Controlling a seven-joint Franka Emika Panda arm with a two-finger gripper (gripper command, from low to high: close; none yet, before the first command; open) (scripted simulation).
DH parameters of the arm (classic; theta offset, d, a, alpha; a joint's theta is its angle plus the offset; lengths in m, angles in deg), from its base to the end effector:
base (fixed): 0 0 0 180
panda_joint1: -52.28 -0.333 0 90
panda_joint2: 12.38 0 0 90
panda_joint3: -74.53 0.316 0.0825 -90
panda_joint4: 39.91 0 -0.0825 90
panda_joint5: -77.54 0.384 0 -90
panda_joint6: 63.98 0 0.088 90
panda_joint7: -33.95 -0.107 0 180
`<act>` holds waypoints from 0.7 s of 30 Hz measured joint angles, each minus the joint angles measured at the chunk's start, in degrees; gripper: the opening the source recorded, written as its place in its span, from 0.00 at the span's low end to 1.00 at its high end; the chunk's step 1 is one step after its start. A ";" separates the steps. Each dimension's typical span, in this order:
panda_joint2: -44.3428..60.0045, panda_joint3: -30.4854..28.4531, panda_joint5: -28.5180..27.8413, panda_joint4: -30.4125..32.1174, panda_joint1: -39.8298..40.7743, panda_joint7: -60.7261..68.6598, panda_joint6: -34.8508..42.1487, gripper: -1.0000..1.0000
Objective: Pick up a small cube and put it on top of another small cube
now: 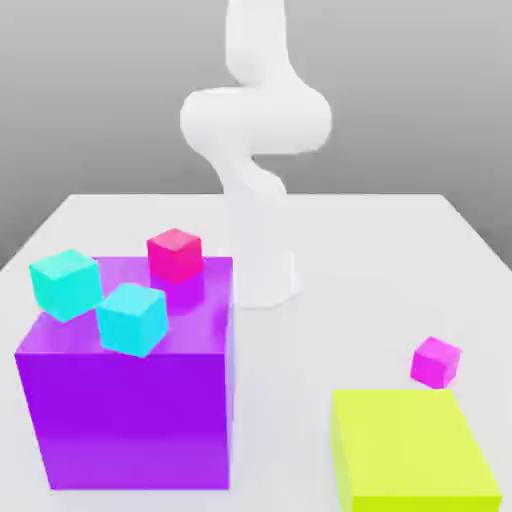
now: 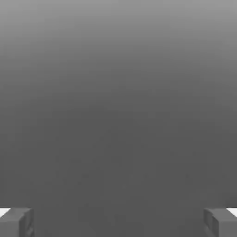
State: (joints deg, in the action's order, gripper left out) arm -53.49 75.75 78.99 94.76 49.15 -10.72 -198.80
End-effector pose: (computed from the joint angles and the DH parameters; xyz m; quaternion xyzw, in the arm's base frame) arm 0.3782 0.0317 0.6614 -0.8767 0.3274 -0.3189 0.1498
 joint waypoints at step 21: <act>44.69 17.19 -5.71 24.56 -24.00 -2.88 -28.51 0.50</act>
State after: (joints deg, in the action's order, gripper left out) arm -8.80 92.93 73.28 119.32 25.15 -13.60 -227.31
